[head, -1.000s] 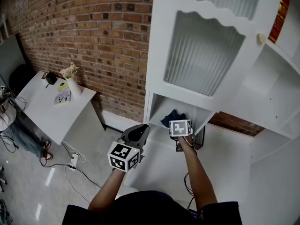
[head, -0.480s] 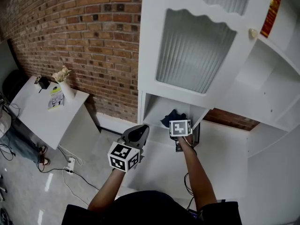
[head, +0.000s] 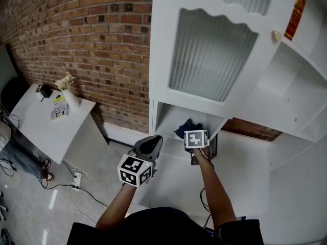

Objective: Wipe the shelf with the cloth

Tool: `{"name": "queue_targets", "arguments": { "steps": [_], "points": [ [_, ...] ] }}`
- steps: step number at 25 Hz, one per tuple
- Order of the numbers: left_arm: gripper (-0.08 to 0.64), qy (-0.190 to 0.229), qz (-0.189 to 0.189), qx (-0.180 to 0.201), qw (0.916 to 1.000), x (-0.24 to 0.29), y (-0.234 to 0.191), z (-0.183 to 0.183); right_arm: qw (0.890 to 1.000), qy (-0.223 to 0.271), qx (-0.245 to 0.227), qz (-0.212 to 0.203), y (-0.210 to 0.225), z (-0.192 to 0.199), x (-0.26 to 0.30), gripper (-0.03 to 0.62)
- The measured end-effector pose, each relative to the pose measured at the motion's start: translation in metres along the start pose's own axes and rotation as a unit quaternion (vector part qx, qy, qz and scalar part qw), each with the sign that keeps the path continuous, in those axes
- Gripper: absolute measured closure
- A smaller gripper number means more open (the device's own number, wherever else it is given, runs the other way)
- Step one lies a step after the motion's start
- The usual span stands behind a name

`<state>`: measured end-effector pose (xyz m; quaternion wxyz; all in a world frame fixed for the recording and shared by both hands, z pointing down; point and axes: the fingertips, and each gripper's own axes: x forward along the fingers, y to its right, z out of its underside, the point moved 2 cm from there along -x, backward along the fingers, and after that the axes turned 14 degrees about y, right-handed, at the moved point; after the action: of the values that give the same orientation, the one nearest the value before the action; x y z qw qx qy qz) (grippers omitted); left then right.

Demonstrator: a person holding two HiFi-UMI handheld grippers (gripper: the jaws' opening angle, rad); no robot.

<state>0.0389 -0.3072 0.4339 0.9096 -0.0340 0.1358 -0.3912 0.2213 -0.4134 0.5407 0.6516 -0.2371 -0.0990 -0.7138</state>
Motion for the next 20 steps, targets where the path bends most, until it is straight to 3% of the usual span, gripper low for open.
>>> {"name": "queue_targets", "arguments": {
  "steps": [20],
  "points": [
    [0.529, 0.004, -0.022, 0.007, 0.9997, -0.008, -0.016, -0.006, 0.999, -0.021, -0.038, -0.009, -0.012, -0.008, 0.016, 0.443]
  ]
}}
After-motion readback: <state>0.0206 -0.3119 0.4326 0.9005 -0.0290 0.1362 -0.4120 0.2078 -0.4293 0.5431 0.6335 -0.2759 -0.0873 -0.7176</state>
